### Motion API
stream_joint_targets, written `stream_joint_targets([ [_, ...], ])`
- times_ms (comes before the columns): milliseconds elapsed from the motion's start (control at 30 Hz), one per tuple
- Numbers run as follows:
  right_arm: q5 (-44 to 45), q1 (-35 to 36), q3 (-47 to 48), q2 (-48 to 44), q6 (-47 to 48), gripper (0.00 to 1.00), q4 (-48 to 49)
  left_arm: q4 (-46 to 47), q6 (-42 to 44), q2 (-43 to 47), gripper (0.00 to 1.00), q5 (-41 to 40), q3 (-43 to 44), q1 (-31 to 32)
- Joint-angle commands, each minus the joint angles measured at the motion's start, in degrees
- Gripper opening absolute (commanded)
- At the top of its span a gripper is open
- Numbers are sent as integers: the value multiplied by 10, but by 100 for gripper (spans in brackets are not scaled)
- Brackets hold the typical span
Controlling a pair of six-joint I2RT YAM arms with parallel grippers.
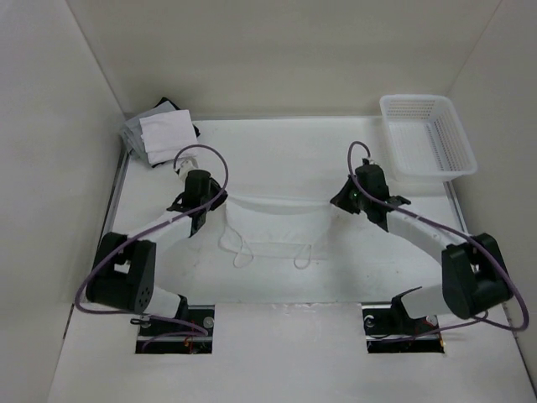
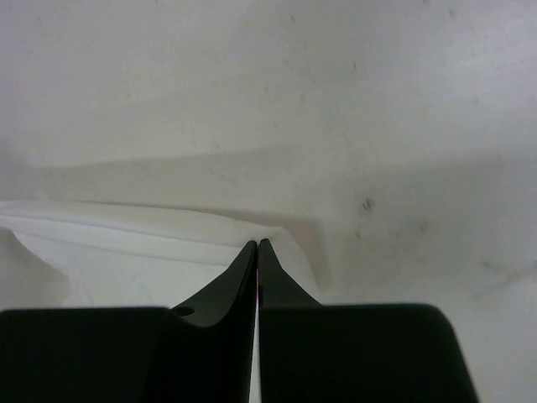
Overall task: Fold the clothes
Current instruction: Fold the tank top
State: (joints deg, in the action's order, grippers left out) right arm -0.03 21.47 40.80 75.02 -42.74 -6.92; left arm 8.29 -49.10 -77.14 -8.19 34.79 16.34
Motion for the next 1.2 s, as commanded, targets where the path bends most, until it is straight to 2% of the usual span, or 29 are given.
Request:
stream_joint_targets([
  [0,-30,-24,83,67,35,3,93,124,-8,-58,4,15,74,-16],
  [133,-36,-40,129,115,35,4,98,138,-20,-98,4,27,107,-27],
  [400,-23,-34,105,107,29,4,110,142,-16,-55,6,39,78,-32],
  [600,-3,-10,30,52,15,4,126,150,-10,14,6,38,7,-21],
  [900,7,4,-55,24,-1,4,147,163,-17,99,6,43,-132,-21],
  [1167,44,52,-115,-9,-24,4,130,117,-24,211,6,30,-235,-8],
])
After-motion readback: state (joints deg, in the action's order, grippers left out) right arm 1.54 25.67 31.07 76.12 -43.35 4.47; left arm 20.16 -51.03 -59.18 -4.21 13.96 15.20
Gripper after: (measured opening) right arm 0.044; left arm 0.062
